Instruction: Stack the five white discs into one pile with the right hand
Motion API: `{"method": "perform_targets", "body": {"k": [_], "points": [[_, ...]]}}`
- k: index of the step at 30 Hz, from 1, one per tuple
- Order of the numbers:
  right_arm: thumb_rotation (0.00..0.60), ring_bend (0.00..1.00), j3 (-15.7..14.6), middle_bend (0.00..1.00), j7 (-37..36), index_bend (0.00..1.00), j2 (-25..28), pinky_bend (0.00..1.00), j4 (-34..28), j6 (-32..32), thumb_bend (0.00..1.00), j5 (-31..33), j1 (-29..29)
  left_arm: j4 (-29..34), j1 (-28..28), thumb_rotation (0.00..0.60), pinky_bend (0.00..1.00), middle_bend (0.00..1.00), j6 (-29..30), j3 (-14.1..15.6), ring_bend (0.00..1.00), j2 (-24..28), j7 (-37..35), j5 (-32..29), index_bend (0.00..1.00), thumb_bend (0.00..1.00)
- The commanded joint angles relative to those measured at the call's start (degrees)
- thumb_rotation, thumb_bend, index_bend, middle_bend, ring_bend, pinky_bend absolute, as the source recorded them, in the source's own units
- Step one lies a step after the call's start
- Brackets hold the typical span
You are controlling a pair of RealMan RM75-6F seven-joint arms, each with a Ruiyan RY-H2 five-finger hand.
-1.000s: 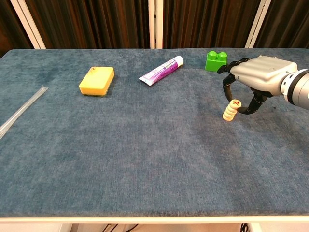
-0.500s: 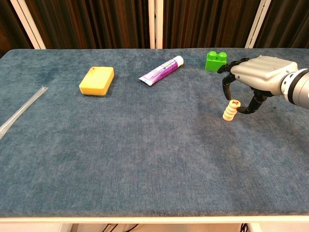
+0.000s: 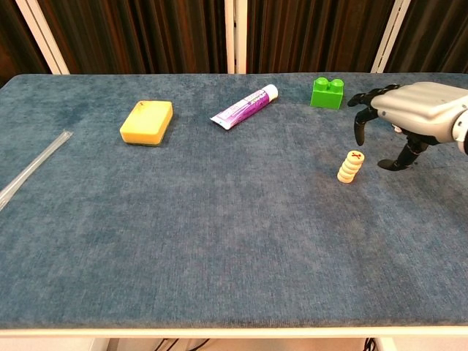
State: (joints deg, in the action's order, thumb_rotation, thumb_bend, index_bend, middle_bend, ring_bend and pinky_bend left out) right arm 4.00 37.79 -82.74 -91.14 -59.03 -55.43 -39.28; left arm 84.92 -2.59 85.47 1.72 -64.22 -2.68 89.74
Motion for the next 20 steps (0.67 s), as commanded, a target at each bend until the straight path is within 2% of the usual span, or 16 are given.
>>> {"method": "perform_targets", "body": {"k": [1, 3, 7, 9, 14, 20], "points": [[0.6, 0.0, -1.4, 0.04, -3.6, 0.35, 1.5, 0.0, -1.0, -2.6, 0.23, -3.4, 2.6, 0.0, 0.1, 0.6, 0.0, 0.0, 0.1, 0.0, 0.0, -0.1, 0.0, -0.1, 0.0, 0.03], [0.6, 0.0, -2.9, 0.03, -6.0, 0.29, 2.7, 0.0, -1.8, -5.2, 0.23, -7.0, 4.7, -0.2, 0.2, 0.6, 0.0, 0.0, 0.1, 0.1, 0.0, -0.2, -0.1, -0.1, 0.0, 0.03], [0.6, 0.0, -8.1, 0.01, -12.9, 0.07, 5.9, 0.0, -1.7, -14.4, 0.22, -18.4, 11.7, -0.3, 0.1, 0.6, 0.0, 0.0, 0.4, 0.0, 0.0, -0.5, -0.1, 0.2, 0.0, 0.03], [0.6, 0.0, -10.3, 0.0, -16.0, 0.01, 7.1, 0.0, -0.8, -19.1, 0.21, -22.9, 14.9, -0.2, 0.0, 0.6, 0.0, 0.0, 0.5, -0.1, 0.0, -0.6, 0.3, 0.4, 0.0, 0.03], [0.6, 0.0, -13.3, 0.0, -22.9, 0.0, 9.6, 0.0, 2.1, -29.5, 0.17, -30.6, 22.1, 1.4, -0.7, 0.6, 0.0, 0.0, 0.3, -0.5, 0.0, -0.3, 2.3, 1.0, 0.0, 0.03], [0.6, 0.0, -12.5, 0.0, -25.5, 0.0, 11.8, 0.0, 1.9, -31.1, 0.16, -31.1, 25.2, 3.1, -1.6, 0.6, 0.0, 0.0, 0.3, -1.3, 0.0, 0.4, 3.9, 1.0, 0.0, 0.03]]}}
